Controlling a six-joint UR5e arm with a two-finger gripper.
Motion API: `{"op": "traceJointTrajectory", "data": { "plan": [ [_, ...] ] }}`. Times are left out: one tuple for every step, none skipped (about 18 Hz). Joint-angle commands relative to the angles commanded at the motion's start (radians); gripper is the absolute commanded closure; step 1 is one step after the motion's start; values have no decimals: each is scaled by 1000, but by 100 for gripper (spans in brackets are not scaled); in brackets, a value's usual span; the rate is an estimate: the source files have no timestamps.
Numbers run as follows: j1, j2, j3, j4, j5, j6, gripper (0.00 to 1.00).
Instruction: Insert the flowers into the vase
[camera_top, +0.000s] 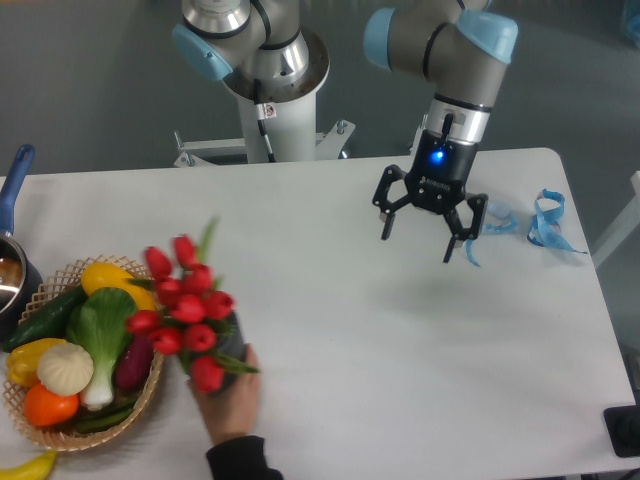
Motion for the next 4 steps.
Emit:
{"op": "traceJointTrajectory", "data": {
  "plan": [
    [-8,0,-6,-3,22,0,0],
    [-40,26,-40,-9,168,0,0],
    [-61,29,-45,-9,224,0,0],
    [-69,26,-48,-9,243,0,0]
  ]
}}
